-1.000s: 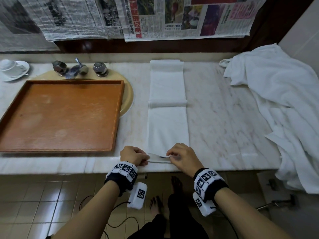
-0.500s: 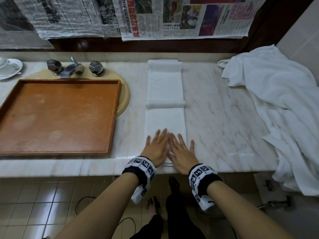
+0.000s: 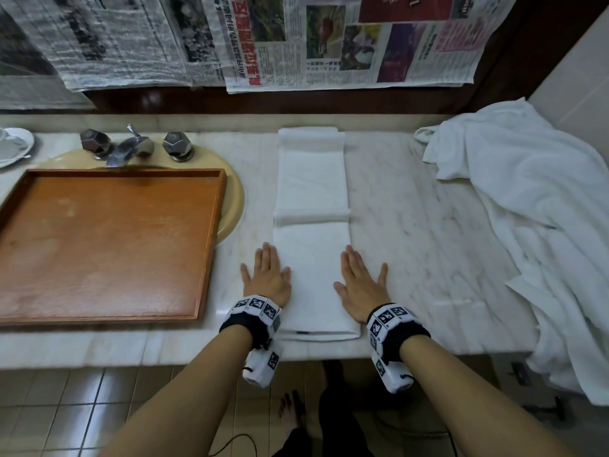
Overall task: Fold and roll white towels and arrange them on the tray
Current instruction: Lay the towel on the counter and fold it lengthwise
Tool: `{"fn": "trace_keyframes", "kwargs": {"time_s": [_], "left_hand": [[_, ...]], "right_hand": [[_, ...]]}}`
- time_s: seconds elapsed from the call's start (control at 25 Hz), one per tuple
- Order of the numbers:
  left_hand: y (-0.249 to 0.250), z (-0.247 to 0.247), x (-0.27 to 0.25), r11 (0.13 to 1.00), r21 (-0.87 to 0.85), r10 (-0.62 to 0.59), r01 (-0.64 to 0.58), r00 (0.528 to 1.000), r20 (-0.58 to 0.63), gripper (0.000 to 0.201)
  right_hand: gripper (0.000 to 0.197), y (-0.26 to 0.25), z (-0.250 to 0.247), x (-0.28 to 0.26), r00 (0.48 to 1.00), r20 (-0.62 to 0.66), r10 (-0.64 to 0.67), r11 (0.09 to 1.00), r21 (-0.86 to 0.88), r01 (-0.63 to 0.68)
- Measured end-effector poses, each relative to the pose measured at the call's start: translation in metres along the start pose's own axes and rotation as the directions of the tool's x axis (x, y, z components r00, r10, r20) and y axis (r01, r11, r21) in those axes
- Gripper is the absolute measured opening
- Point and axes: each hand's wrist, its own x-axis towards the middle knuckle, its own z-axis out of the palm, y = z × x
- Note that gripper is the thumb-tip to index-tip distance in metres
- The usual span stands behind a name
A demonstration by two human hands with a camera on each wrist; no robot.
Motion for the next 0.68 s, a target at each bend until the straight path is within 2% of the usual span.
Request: {"fn": "trace_keyframes", "kwargs": {"time_s": [0.08,0.16,0.24,0.28,0.32,0.36,0.4,0.44,0.48,0.52,0.56,0.6,0.64,0.68], "left_hand": [[-0.002,-0.005,-0.008,0.989,0.143,0.035,-0.029,0.999,-0.039,0.059],[0.003,-0.013,-0.013,0.963,0.27,0.04,-0.011,0.994,-0.1,0.051],[0.012,-0.022,-0.012,0.958,0.274,-0.032,0.085,0.981,-0.192,0.045],[0.02,-0.025,-0.01,0.967,0.232,-0.05,0.106,0.971,-0.234,0.046],[0.028,-0.024,-0.006,0.984,0.17,-0.01,0.055,0.967,-0.254,0.05],[0.038,-0.02,0.0,0.993,0.09,0.095,-0.076,0.969,-0.228,0.055],[0.047,-0.013,0.006,0.971,0.004,0.237,-0.239,0.958,-0.16,0.059],[0.051,-0.006,0.008,0.936,-0.042,0.346,-0.349,0.936,-0.063,0.062],[0.049,0.001,0.011,0.924,-0.041,0.382,-0.381,0.924,0.012,0.062],[0.042,0.006,0.019,0.945,-0.014,0.326,-0.326,0.945,0.038,0.062],[0.035,0.008,0.025,0.984,-0.031,0.174,-0.174,0.985,0.01,0.063],[0.032,0.004,0.031,0.995,-0.085,-0.054,0.05,0.998,-0.046,0.065],[0.032,-0.004,0.034,0.965,-0.148,-0.228,0.216,0.971,-0.067,0.067],[0.038,-0.01,0.036,0.957,-0.17,-0.25,0.235,0.965,-0.076,0.068]], "right_hand": [[0.059,0.004,0.0,-0.005,0.997,-0.071,-0.003,1.0,-0.027,0.002],[0.042,0.004,-0.003,-0.008,0.967,-0.253,-0.042,0.999,-0.012,0.04],[0.029,0.003,-0.01,-0.001,0.915,-0.397,-0.07,0.997,-0.013,0.07],[0.03,0.002,-0.014,0.004,0.912,-0.402,-0.077,0.996,0.005,0.086],[0.038,0.0,-0.018,0.011,0.929,-0.362,-0.081,0.995,0.024,0.096],[0.048,-0.002,-0.021,0.02,0.95,-0.298,-0.088,0.995,0.027,0.1],[0.055,-0.003,-0.024,0.028,0.969,-0.23,-0.094,0.995,0.02,0.101],[0.059,-0.004,-0.025,0.032,0.981,-0.167,-0.094,0.995,0.008,0.097],[0.061,-0.003,-0.024,0.036,0.989,-0.115,-0.091,0.996,-0.011,0.09],[0.063,0.0,-0.022,0.039,0.992,-0.088,-0.09,0.996,-0.034,0.087],[0.064,0.003,-0.02,0.038,0.993,-0.082,-0.091,0.995,-0.056,0.086],[0.065,0.006,-0.02,0.04,0.991,-0.098,-0.09,0.994,-0.062,0.085],[0.066,0.007,-0.022,0.04,0.988,-0.128,-0.089,0.995,-0.053,0.083],[0.068,0.006,-0.025,0.042,0.984,-0.159,-0.082,0.997,-0.028,0.078]]}}
